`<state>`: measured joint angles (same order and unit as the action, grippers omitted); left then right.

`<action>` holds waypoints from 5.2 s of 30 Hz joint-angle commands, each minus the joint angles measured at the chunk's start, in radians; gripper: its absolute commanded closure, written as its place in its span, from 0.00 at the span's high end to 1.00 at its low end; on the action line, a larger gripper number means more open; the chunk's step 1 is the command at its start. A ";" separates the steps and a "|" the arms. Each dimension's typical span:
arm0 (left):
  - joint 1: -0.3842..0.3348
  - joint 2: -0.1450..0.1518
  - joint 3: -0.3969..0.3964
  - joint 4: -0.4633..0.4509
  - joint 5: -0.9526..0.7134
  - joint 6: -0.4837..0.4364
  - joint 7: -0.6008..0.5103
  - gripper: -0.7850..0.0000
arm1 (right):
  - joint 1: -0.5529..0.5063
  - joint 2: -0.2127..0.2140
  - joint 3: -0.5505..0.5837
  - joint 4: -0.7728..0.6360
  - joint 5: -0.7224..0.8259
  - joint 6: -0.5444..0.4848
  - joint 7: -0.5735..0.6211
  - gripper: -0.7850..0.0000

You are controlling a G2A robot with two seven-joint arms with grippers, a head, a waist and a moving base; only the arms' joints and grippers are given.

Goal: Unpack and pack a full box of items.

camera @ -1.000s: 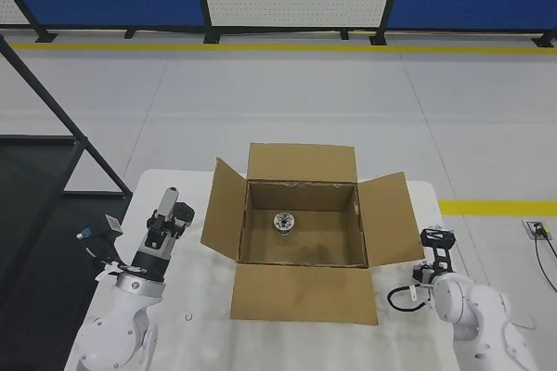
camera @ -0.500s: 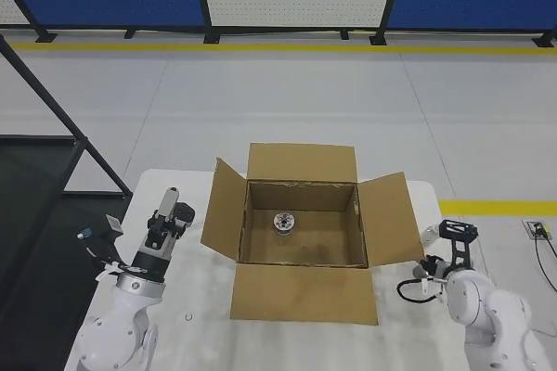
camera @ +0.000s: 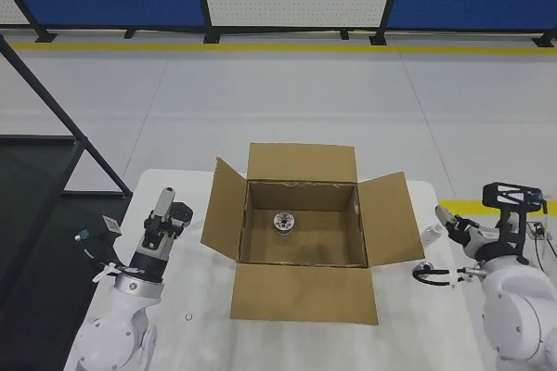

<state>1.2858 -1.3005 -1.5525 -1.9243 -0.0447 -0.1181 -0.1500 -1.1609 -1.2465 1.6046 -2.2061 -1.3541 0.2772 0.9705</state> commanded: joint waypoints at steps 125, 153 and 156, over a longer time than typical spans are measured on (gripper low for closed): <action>-0.070 0.010 -0.004 0.033 -0.038 0.007 -0.059 1.00 | -0.596 -0.110 0.213 -0.087 0.266 -0.111 -0.248 0.00; -0.070 0.010 -0.004 0.033 -0.038 0.007 -0.059 1.00 | -0.277 -0.087 0.103 0.362 0.197 -0.110 -0.163 0.00; -0.070 0.010 -0.004 0.033 -0.038 0.007 -0.059 1.00 | -0.263 -0.085 0.100 0.383 0.191 -0.103 -0.155 0.00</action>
<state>1.2160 -1.2901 -1.5561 -1.8910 -0.0822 -0.1114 -0.2091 -1.4278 -1.3323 1.7064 -1.8296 -1.1590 0.1718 0.8130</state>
